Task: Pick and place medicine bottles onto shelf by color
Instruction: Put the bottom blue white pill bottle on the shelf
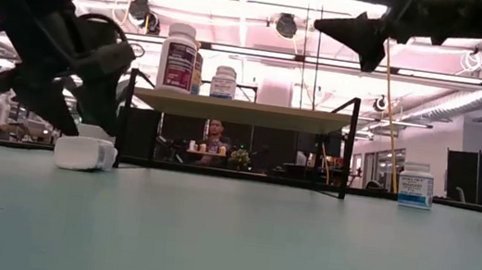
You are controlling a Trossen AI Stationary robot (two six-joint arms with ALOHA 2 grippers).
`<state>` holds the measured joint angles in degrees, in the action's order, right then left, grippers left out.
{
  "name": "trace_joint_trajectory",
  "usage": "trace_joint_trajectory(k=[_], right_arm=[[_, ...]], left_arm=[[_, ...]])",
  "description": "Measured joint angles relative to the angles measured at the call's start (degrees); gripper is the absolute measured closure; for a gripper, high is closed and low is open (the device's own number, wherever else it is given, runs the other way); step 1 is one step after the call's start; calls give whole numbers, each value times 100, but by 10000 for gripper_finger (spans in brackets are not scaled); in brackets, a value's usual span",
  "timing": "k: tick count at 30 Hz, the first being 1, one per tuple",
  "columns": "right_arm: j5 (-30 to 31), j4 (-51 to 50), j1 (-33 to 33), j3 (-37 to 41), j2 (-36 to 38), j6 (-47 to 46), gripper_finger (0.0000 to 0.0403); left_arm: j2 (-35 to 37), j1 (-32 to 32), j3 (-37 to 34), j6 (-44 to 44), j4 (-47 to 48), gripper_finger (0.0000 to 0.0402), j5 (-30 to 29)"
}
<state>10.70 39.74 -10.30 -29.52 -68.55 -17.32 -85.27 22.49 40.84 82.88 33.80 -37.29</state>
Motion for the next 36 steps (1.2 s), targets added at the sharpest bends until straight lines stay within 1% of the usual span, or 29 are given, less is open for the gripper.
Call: trace_joint_trajectory(k=[4,7,9,13,15,18,23,25,29,34,36], right_arm=[[31,12,-37,0,-2,-1,151],[185,21,-39,0,-2,-4,151],[300,65,-37,0,-2,-4,151],[303,257,-37,-4,-4,-4,151],[301,272,-37,-4,-4,-5,151],[301,283,-37,-4,-4,-63,151],[301,123,-37,-7,-11,-98,151],[299,116,-37,-7,-11,-94,151],[293,123,-37,-7,-54,-99,151],[297,254,-37,-7,-268,-275,151],[378,241,-37,-7,-374,-391,151]], left_arm=[[-30,-166,0,91,165,50,138],[-185,-227,0,89,133,50,176],[-389,-259,0,68,-48,50,218],[-791,-367,-2,-191,-379,51,446],[-900,-413,17,-272,-431,54,446],[-918,-468,19,-178,-405,80,438],[-885,-486,4,-171,-427,152,300],[-885,-490,4,-207,-503,169,254],[-885,-495,2,-782,-1005,170,119],[-885,-469,2,-2187,-2418,143,-189],[-885,-422,2,-2819,-3030,145,-304]])
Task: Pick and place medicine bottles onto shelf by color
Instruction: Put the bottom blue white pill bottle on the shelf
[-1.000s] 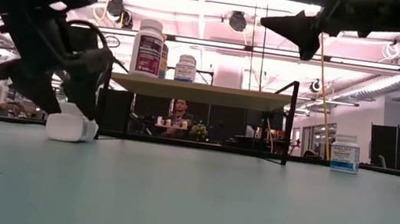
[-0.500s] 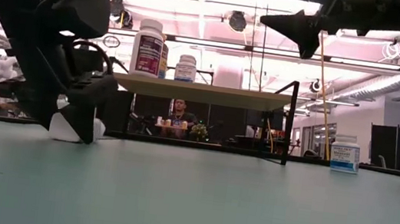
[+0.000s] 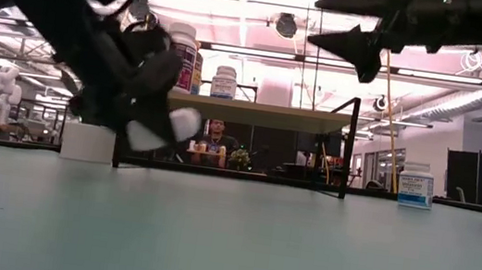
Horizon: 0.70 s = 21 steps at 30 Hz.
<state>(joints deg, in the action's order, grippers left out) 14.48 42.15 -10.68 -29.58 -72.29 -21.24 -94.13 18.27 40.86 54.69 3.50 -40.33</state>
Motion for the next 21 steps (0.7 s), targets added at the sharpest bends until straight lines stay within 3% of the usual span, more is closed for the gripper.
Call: trace_joint_trajectory(k=[3,9,17,21], right_arm=[[365,-7,0,0,-234,-274,151],[345,706,5,2,-1065,-806,144],[343,2702,20,-1,-2229,-1234,78],[348,2762,20,-122,-2568,-1483,55]], left_arm=[[0,124,2,-925,-792,165,-156],[-33,417,2,-2365,-1800,175,-643],[-740,720,274,-3744,-2414,158,-1295],[-1286,781,819,-4433,-2427,169,-1595]])
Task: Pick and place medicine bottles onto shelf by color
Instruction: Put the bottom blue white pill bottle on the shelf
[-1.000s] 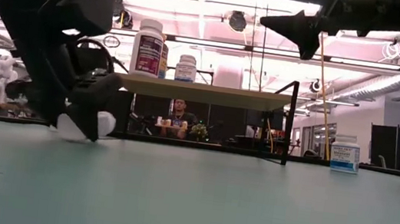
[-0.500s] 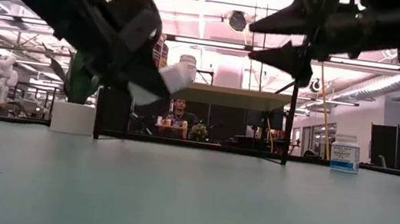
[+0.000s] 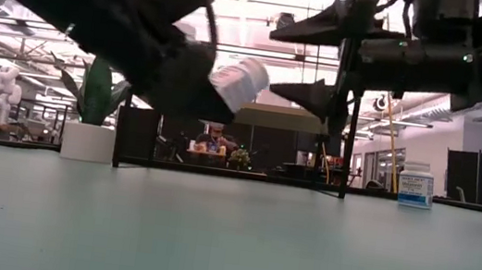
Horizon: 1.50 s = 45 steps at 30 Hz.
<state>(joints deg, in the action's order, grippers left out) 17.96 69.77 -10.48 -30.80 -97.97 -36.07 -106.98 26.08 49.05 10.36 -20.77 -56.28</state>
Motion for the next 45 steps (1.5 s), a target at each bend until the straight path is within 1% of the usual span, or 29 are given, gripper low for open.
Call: trace_joint_trajectory(k=[3,6,7,11,14,18,21,24,28,30,33,38,45], right_arm=[[19,127,-26,-148,-287,83,54],[28,330,-100,-209,-490,233,56],[62,380,-130,-222,-526,248,57],[512,415,-261,-226,-575,337,57],[664,539,-317,-226,-568,481,63],[730,612,-308,-226,-562,497,83],[371,657,-254,-226,-562,649,94],[291,631,-220,-226,-562,681,98],[294,631,-210,-226,-562,680,100],[242,606,-193,-226,-562,748,107],[-8,432,-108,-226,-562,953,128],[-23,149,1,-226,-566,768,169],[-16,237,4,-226,-564,791,220]], left_arm=[[-316,-2,410,-276,21,172,-229],[-494,-4,775,-288,294,166,-513],[-510,0,844,-217,492,164,-652],[-506,-4,1052,240,1089,165,-1085],[-500,-9,1059,465,1254,172,-1259],[-498,-13,1059,479,1264,173,-1268],[-498,-43,1057,352,1260,162,-1075],[-498,-50,1057,329,1248,157,-1017],[-498,-73,1057,326,1238,167,-1013],[-498,-91,1057,308,1235,171,-999],[-498,-128,1057,264,1227,167,-813],[-498,-184,1057,271,1165,153,-651],[-498,-181,1057,272,1160,166,-646]])
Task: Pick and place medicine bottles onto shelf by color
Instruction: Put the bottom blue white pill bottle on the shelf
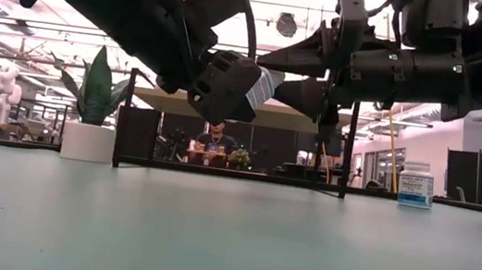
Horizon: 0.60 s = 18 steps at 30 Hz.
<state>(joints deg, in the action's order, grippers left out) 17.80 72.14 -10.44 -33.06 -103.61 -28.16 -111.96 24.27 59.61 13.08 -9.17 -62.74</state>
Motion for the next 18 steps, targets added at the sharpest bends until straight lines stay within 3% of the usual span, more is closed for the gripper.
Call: trace_joint_trajectory(k=[14,18], right_arm=[[-35,-173,-4,4,4,285,234],[-66,-1216,-11,-241,270,431,234]], left_arm=[[4,-2,-4,104,24,105,528],[4,-4,-4,79,255,95,865]])
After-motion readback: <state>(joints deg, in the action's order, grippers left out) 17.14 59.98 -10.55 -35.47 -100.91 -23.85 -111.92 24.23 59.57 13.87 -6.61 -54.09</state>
